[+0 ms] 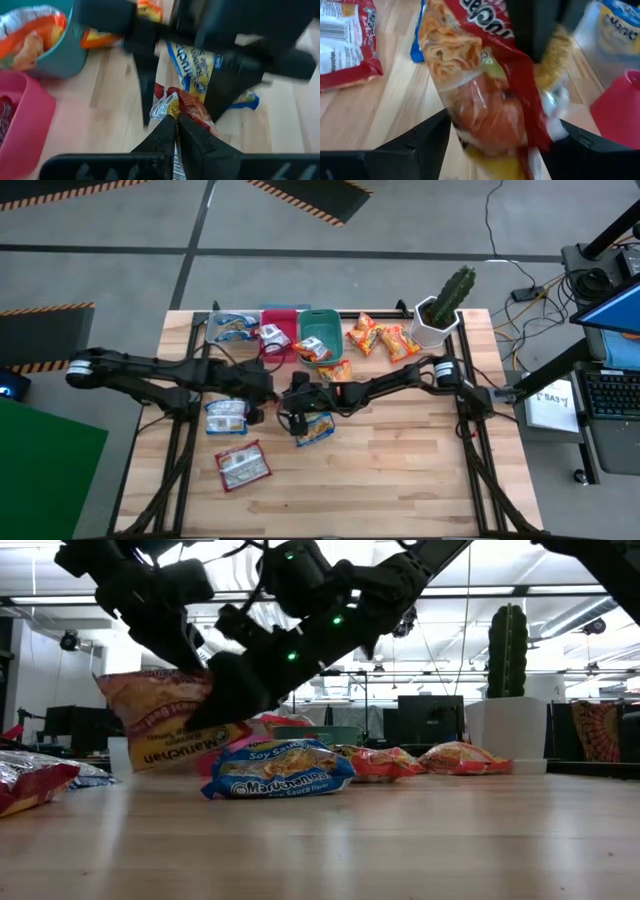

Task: Sort Maruchan noodles
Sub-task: Put the red noodle pack into the red bin

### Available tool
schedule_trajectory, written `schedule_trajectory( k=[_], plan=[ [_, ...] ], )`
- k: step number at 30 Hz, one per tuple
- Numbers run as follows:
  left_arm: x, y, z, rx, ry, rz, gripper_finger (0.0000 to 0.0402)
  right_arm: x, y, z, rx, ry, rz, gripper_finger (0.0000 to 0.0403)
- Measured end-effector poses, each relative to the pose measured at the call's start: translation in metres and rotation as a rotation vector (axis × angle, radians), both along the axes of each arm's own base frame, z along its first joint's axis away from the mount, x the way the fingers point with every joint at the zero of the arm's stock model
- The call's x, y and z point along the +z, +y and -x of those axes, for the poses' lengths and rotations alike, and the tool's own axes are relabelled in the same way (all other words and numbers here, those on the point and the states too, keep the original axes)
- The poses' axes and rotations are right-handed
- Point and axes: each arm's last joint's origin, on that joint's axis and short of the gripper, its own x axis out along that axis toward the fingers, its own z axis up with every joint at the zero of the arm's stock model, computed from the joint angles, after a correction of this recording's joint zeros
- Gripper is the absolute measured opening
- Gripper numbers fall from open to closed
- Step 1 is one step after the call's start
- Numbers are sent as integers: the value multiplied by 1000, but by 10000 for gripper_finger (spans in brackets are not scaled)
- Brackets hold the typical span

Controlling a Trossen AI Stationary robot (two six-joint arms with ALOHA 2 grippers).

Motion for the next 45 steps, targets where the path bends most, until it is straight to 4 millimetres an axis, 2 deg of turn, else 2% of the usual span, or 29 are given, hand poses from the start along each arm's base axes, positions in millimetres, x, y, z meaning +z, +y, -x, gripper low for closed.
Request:
schedule_trajectory(
  k=[9, 20, 24, 28, 34, 38, 41, 45],
  plan=[
    [-4, 0, 7, -4, 66, -3, 0, 2, -1, -11, 24, -15, 5, 260],
    [-32, 0, 17, 21, 154, 17, 0, 1, -2, -6, 22, 48, 6, 260],
    [-31, -1, 14, 42, 106, 50, 8, 8, -2, -3, 22, 76, 6, 260],
    [-28, -2, 10, -2, 64, 69, 45, 21, -2, 2, 22, 87, 6, 260],
    [-34, -11, 2, -71, 44, 41, 143, 41, -2, 13, 17, 128, -4, 252],
    [-43, -14, -7, -84, 43, 13, 198, 47, -2, 19, 1, 167, -29, 245],
    [-51, -15, -13, -95, 61, 2, 216, 47, -1, 20, -5, 183, -44, 240],
    [-63, -15, -20, -105, 95, -16, 216, 47, 3, 21, 17, 186, -76, 238]
  ],
)
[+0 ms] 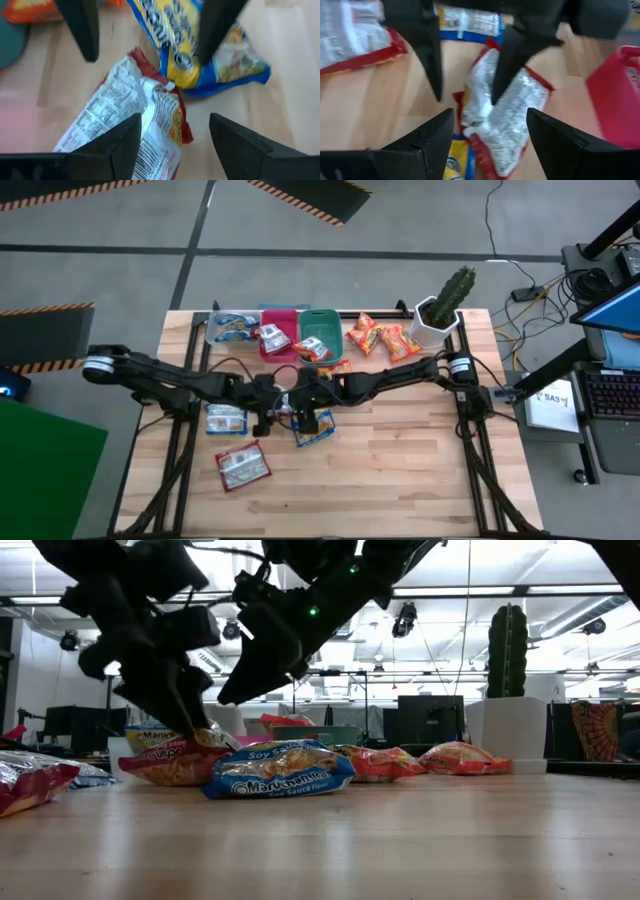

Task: Sort Maruchan noodles
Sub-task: Put the red noodle pack into the red bin

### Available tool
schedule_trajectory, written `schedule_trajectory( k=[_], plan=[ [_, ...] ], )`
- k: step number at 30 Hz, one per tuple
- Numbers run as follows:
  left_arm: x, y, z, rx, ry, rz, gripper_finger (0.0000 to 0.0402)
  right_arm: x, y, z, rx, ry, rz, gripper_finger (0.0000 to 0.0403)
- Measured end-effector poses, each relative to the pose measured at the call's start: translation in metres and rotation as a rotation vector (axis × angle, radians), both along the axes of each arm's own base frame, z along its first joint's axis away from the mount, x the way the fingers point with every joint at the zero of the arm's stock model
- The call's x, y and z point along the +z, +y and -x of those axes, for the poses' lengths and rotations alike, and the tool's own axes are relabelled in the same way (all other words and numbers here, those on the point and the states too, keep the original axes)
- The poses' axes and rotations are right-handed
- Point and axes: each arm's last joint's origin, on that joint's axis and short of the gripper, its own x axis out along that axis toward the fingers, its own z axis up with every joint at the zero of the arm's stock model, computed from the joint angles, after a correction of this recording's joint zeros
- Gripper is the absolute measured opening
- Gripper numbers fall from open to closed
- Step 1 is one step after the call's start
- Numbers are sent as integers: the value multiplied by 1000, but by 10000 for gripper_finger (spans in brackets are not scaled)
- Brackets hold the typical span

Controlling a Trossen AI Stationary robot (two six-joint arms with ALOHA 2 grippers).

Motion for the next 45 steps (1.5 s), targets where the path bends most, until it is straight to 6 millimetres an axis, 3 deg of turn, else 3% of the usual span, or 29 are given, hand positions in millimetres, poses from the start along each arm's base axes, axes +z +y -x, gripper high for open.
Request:
schedule_trajectory(
  k=[5, 8, 15, 36, 40, 45],
  plan=[
    [-11, 0, -9, -10, 4, -8, 197, -3, 3, 1, 13, 10, -16, 238],
    [-14, 0, -10, -4, 17, -5, 165, -6, 3, 3, 10, 28, -23, 238],
    [-6, 0, -8, 1, -16, -1, 14, -10, 3, 5, 8, 50, -24, 238],
    [41, -1, 3, -11, -287, 34, 0, -14, 2, 1, 24, 15, 9, 235],
    [42, -1, 3, -15, -291, 38, 0, -17, 2, -1, 38, 14, 25, 209],
    [42, -1, 3, -21, -295, 32, 0, -17, 1, -1, 23, 15, 11, 131]
  ],
)
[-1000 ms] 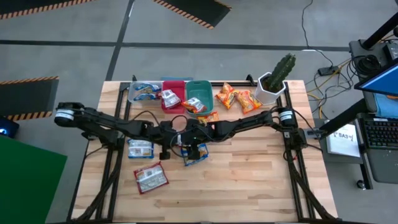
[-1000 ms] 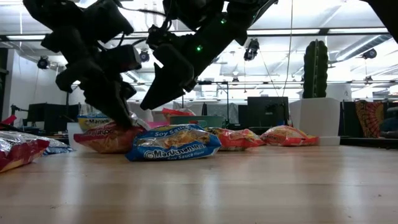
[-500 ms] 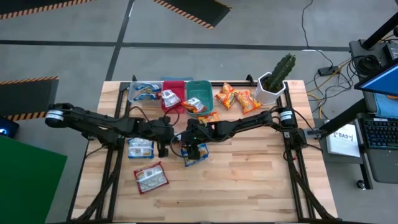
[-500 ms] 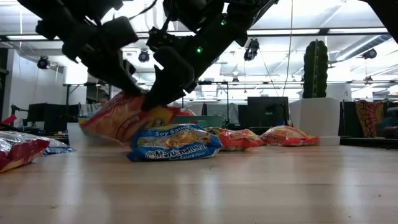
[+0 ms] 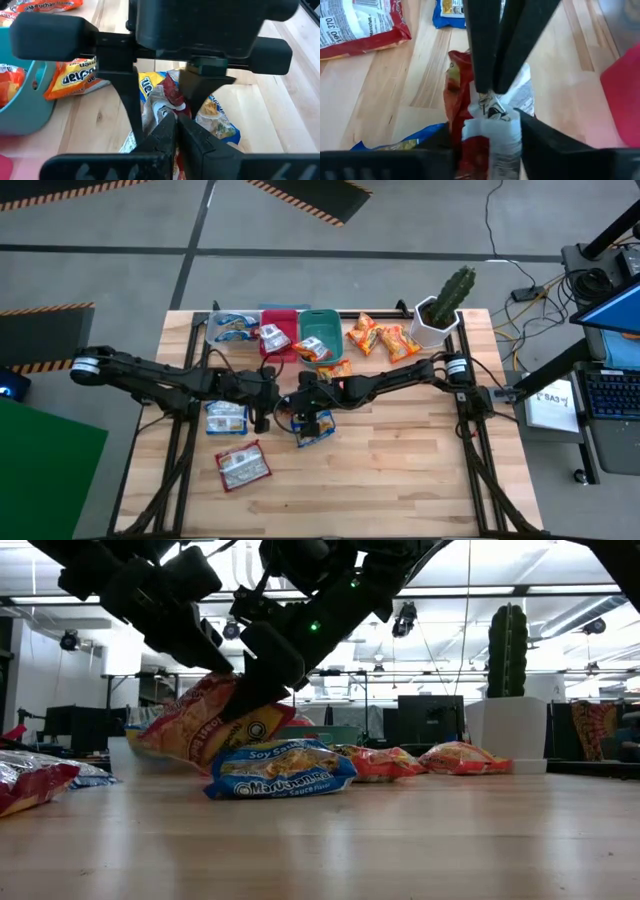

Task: Sort Maruchan noodles
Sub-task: Put the red noodle pack into the red bin

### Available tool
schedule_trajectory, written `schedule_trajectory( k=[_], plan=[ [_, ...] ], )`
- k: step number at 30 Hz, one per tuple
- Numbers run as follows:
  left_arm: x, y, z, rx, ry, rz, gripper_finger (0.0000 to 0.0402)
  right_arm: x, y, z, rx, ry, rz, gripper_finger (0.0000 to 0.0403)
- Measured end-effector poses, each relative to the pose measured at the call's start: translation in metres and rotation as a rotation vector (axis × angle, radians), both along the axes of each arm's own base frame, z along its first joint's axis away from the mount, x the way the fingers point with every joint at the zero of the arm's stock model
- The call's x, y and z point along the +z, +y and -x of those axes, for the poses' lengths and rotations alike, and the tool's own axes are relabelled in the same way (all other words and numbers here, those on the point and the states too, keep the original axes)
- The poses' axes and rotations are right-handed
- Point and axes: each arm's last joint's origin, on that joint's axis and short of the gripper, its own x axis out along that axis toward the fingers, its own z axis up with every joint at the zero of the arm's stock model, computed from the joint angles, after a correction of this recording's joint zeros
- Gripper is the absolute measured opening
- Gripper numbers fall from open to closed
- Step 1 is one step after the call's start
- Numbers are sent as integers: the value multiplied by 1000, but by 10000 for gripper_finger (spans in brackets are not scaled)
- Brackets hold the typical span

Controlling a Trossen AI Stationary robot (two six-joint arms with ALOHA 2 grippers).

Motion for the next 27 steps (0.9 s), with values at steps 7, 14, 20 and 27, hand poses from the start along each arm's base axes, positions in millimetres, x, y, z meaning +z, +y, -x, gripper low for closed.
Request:
schedule_trajectory(
  k=[7, 14, 20, 27],
  plan=[
    [22, 1, 4, -74, -87, -109, 0, 2, 0, 4, -20, 41, -20, 20],
    [67, 8, 17, -137, -268, -311, 0, 24, 0, 16, -42, 65, -45, 13],
    [89, 20, 32, -90, -386, -390, 0, 51, 0, 25, -47, 15, -55, 13],
    [89, 26, 36, -58, -372, -397, 0, 54, 0, 27, -51, 13, -60, 13]
  ],
)
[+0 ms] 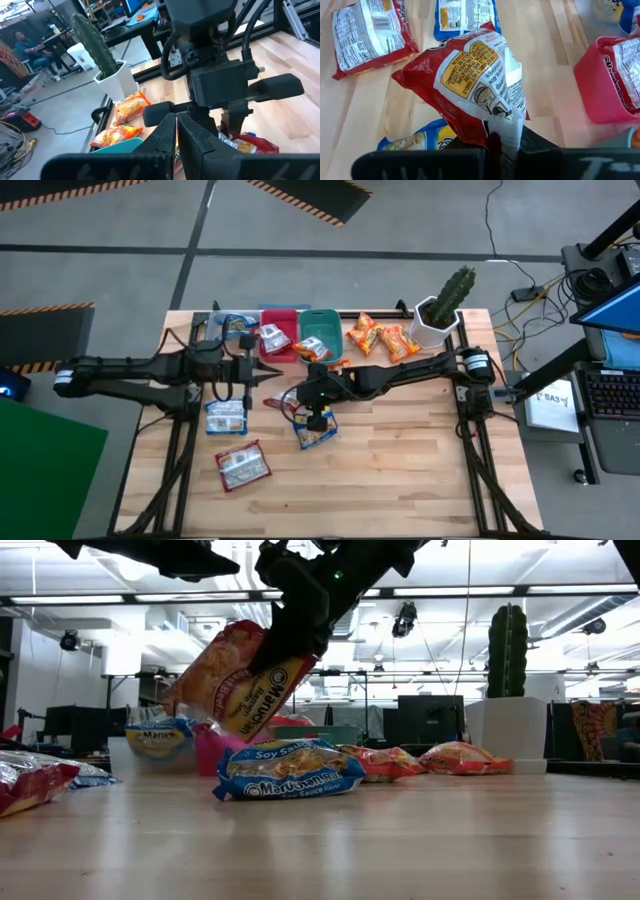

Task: Sort Maruchan noodles
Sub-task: Put the red noodle pack into the red bin

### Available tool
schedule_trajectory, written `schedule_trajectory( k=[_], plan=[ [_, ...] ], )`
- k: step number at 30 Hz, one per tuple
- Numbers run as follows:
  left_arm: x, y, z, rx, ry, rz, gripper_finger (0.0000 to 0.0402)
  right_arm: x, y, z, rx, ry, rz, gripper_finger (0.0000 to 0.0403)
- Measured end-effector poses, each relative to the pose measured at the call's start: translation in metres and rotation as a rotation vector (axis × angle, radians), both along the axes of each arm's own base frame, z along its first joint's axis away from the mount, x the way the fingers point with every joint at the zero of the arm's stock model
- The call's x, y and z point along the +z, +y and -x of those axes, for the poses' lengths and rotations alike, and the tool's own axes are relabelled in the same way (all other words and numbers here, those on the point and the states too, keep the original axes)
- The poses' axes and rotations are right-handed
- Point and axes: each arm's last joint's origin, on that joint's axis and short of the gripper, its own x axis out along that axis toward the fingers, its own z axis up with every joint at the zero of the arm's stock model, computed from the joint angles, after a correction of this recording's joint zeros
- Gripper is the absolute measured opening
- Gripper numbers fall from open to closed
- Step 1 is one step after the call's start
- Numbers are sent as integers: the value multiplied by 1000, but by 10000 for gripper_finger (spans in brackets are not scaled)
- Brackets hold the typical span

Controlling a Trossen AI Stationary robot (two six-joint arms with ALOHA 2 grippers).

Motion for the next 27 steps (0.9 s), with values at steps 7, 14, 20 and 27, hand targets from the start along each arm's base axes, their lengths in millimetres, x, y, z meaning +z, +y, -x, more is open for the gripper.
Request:
schedule_trajectory(
  k=[7, 14, 20, 27],
  plan=[
    [0, 0, 1, 0, 1, -8, 0, 0, 0, 0, -5, -3, -6, 13],
    [-1, 1, 3, -5, 2, -34, 0, 4, 0, -3, 0, -49, -2, 13],
    [-1, 4, 12, 19, -51, -41, 0, 7, 0, -7, 9, -150, 9, 13],
    [19, 11, 41, 122, -204, -70, 0, 9, -22, -11, -127, -288, 79, 13]
  ],
)
